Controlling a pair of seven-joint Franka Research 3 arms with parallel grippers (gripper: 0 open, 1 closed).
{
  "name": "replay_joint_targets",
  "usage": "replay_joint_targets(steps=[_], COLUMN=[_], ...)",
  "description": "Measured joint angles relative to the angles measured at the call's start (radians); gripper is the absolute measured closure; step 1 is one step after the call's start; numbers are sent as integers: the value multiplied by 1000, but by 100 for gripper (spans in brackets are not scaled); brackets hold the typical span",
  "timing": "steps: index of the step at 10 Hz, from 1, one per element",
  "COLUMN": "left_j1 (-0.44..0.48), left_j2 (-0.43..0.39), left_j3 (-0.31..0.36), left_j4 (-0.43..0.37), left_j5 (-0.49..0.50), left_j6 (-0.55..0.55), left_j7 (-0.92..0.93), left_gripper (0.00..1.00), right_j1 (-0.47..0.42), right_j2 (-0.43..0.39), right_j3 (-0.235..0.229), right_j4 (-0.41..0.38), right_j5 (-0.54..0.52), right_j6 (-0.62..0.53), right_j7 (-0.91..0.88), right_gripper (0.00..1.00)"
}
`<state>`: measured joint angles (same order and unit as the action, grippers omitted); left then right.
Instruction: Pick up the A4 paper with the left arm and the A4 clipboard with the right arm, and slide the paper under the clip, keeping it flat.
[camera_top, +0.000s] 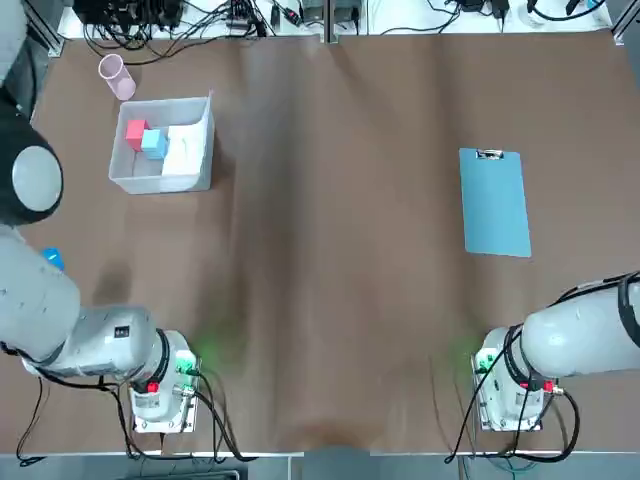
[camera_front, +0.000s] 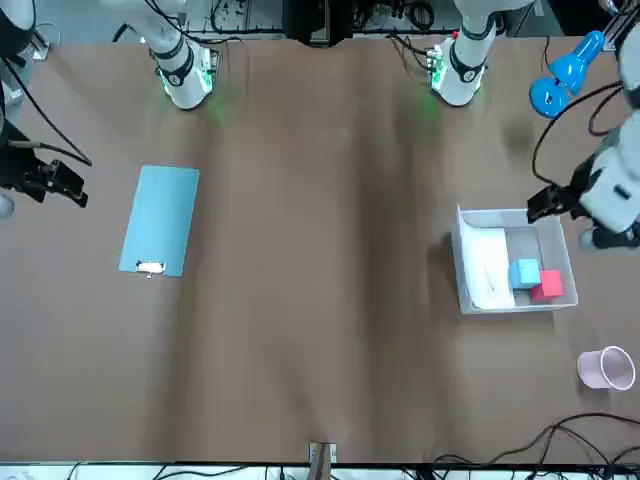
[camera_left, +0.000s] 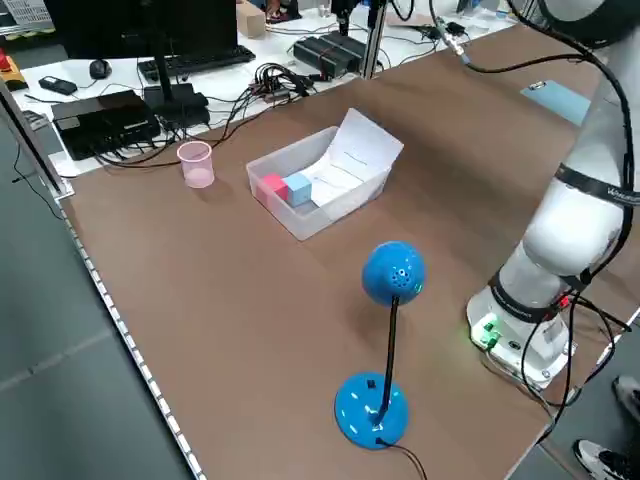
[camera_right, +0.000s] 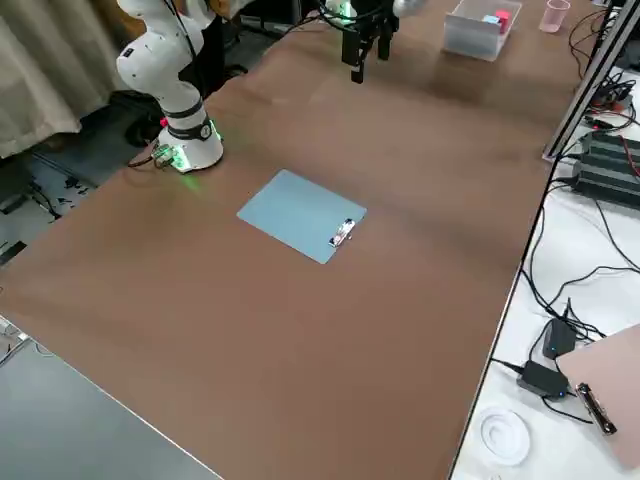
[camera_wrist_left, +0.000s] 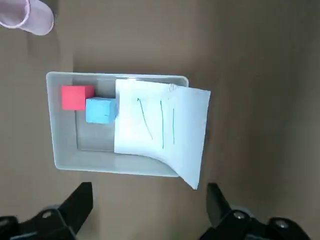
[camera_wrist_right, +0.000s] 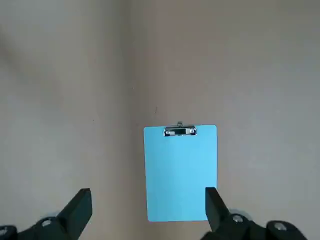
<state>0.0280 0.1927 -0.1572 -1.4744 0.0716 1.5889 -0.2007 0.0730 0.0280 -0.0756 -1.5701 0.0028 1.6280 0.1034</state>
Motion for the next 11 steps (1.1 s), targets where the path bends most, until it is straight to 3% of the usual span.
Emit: replay_joint_targets(steps=[5, 11], left_j1=[-149, -184], left_j2=[148, 175], left_j3=[-7, -8], left_j4=[-42, -313], left_j5=[168, 315], left_j6=[57, 255], left_j7=[-235, -279], left_gripper=[0, 6], right_j1=[0, -1], right_j2=[0, 0], right_j3=[0, 0], right_j4=[0, 0], right_j5=[0, 0], right_j6=[0, 0], right_j7=[0, 0], right_gripper=[0, 0])
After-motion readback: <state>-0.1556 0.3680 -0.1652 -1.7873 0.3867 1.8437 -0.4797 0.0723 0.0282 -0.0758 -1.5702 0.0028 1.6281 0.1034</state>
